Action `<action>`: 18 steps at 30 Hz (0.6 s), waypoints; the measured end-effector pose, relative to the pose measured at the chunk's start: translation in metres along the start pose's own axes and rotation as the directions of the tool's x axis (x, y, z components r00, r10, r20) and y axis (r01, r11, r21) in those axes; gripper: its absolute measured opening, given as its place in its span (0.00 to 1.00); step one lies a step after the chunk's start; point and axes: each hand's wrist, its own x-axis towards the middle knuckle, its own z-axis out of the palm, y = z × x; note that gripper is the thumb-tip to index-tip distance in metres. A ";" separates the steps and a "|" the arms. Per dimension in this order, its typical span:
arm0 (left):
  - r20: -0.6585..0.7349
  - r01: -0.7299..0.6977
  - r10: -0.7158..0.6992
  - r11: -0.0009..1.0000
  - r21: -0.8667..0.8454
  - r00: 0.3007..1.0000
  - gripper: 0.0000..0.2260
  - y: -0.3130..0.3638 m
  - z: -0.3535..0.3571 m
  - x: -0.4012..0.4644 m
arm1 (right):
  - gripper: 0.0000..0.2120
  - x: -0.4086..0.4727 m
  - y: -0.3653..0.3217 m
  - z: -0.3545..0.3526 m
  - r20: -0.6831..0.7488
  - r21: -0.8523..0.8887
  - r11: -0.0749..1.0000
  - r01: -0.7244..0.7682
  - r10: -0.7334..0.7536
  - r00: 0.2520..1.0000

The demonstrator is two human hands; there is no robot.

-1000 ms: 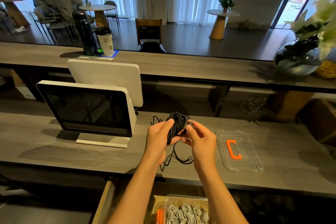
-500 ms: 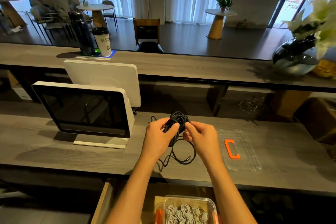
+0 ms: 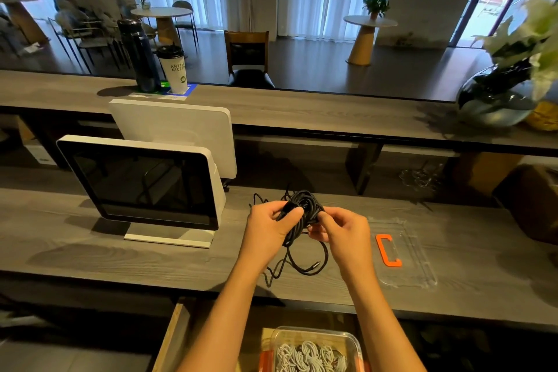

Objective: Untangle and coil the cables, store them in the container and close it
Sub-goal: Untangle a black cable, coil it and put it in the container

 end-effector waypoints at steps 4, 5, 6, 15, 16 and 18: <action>-0.008 -0.004 0.004 1.000 0.010 1.000 0.05 -0.002 0.003 0.001 | 0.04 0.001 0.001 0.002 -0.082 0.008 1.000 -0.008 0.009 0.997; -0.005 0.019 -0.019 1.000 -0.013 1.000 0.04 -0.002 0.003 0.001 | 0.04 0.001 0.001 0.002 -0.090 0.006 1.000 -0.012 0.012 0.996; 0.001 0.057 -0.057 0.997 -0.056 0.998 0.04 -0.002 0.004 0.001 | 0.03 0.001 0.001 0.002 -0.096 0.015 1.000 -0.021 0.022 0.995; 0.017 0.134 -0.133 0.979 -0.155 0.991 0.05 -0.004 -0.002 0.000 | 0.03 0.000 -0.001 0.000 -0.017 0.128 0.988 -0.091 0.094 0.995; 0.013 0.104 -0.103 0.987 -0.123 0.995 0.04 -0.004 -0.003 0.000 | 0.03 0.001 -0.001 -0.001 -0.010 0.106 0.991 -0.079 0.081 0.997; 0.011 0.044 -0.043 0.998 -0.038 0.999 0.04 -0.002 -0.003 -0.002 | 0.02 0.002 0.000 -0.002 0.000 0.086 0.994 -0.074 0.074 0.997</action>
